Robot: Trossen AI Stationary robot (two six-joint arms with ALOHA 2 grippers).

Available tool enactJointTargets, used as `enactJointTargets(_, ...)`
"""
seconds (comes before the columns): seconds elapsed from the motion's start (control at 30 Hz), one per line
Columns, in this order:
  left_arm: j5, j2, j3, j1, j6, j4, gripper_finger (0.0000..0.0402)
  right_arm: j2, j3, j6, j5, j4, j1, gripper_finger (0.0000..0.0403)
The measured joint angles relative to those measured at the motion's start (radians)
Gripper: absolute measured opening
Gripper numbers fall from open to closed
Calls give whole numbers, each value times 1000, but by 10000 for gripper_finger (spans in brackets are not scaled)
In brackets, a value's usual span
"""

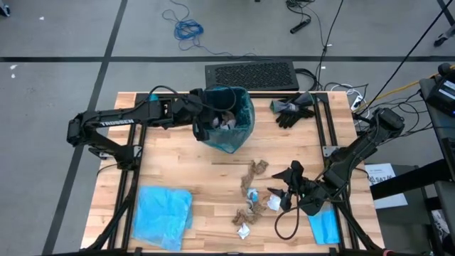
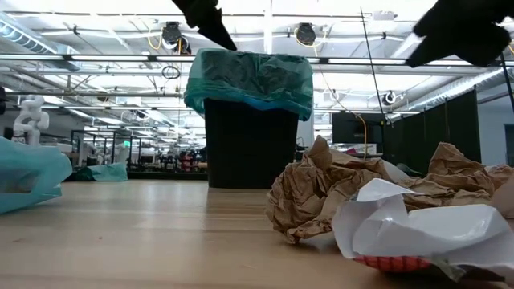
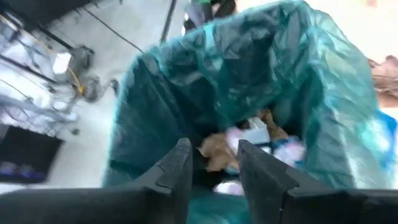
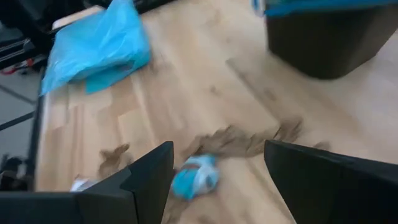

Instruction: Place trash/remove bag and relplace

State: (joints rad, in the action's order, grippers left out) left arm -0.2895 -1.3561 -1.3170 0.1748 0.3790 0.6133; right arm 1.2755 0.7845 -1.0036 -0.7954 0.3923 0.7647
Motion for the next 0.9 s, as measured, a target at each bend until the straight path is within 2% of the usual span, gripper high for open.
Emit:
enactJointTargets(0.17, 4, 28, 0, -108, -105, 89, 139, 55, 0, -94, 61, 0, 50, 242)
enactJointTargets(0.27, 3, 33, 0, -202, -134, 111, 137, 117, 0, -167, 77, -1, 82, 242)
enactJointTargets(0.47, 1, 33, 0, -380, -163, 111, 136, 221, 0, -251, 191, -56, 114, 242)
enactJointTargets(0.67, -80, 33, 0, -503, -218, 112, 136, 305, 1, -242, 195, -143, 121, 242)
enactJointTargets(0.9, -97, 33, 0, -592, -256, 111, 136, 411, 1, -311, 202, -149, 120, 242)
